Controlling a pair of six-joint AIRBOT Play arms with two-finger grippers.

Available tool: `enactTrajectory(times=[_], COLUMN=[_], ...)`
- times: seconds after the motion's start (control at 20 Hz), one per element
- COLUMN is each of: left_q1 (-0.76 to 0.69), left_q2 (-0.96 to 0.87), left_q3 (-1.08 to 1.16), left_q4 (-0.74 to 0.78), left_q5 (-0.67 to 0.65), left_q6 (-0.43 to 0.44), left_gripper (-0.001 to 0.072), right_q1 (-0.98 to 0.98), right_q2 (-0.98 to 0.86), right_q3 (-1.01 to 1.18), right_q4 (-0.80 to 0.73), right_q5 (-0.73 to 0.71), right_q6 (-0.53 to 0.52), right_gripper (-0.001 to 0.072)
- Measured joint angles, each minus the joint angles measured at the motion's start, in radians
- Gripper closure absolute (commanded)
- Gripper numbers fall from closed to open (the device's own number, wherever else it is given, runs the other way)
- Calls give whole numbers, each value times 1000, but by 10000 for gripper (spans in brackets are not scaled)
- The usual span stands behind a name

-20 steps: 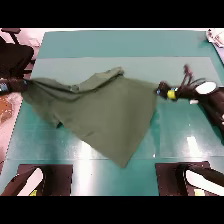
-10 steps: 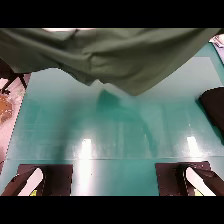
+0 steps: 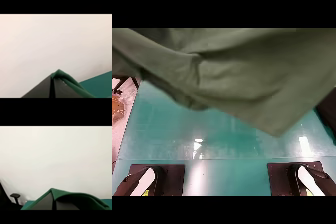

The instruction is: Fold the shirts.

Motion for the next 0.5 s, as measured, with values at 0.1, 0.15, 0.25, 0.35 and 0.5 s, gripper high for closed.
enactTrajectory(times=[0.1, 0.15, 0.25, 0.35, 0.5], left_q1=[0, 0, 0, 0, 0], left_q2=[-2, -2, -4, -10, -10], left_q3=[-20, -56, -164, -318, -610], left_q4=[43, 60, 78, 89, 92], left_q5=[-32, -51, -101, -145, -153], left_q6=[-4, -6, -16, -23, -27], left_gripper=[678, 678, 678, 678, 677], right_q1=[-3, -3, -3, 1, 33], right_q2=[-59, -100, -194, -299, -482], right_q3=[46, 61, 79, 90, 96], right_q4=[-1, -3, -8, -7, -14], right_q5=[61, 103, 200, 295, 413], right_q6=[1, 2, 3, 3, -11], right_gripper=[688, 688, 688, 688, 688])
